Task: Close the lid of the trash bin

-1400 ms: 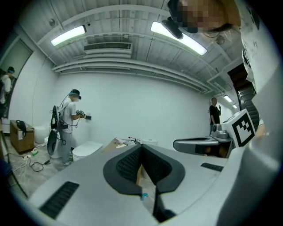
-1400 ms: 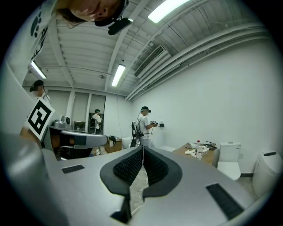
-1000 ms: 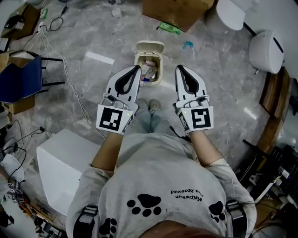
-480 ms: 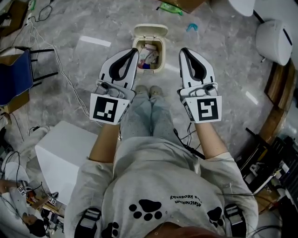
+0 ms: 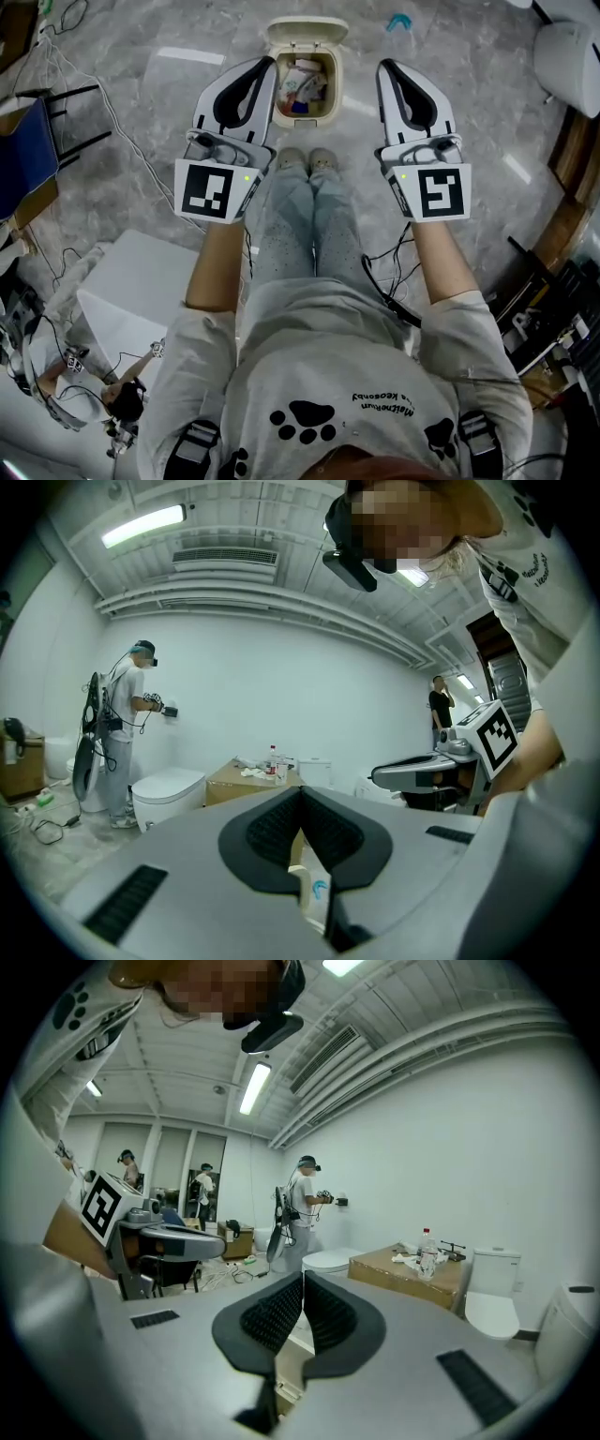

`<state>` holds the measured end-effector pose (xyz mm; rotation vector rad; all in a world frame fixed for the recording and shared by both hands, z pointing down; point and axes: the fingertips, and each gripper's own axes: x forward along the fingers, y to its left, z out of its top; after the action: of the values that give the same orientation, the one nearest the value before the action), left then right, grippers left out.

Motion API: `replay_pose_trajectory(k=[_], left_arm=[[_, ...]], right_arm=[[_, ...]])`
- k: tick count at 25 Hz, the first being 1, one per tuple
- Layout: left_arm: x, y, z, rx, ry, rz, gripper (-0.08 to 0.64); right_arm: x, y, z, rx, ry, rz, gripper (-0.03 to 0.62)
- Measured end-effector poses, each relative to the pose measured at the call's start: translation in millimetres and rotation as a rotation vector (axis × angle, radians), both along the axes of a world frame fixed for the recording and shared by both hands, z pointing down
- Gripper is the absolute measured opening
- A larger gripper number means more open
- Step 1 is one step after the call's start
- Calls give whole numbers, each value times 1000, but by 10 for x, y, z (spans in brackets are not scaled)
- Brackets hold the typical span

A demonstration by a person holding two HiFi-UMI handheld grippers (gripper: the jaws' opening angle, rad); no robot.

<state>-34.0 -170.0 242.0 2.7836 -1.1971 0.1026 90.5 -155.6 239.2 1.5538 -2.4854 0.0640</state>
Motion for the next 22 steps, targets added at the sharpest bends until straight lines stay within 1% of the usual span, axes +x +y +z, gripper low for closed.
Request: replay_pose_trajectory(k=[5,11,16,22], left_arm=[[-26,-226,290,-4,9,2,20],[-67,-346,635,-30,-12,21,20],[-19,-475,910,-29,-28,39,20],[26,-620,1296,-60,-41,64,20]], right_arm=[[-29,-182,314,-7,16,-14,32],[-93,-335,616,-24,3,-17,32],[-83,-457,901,-26,38,-39,32],[-66,-615,1228,-39,70,-54,32]])
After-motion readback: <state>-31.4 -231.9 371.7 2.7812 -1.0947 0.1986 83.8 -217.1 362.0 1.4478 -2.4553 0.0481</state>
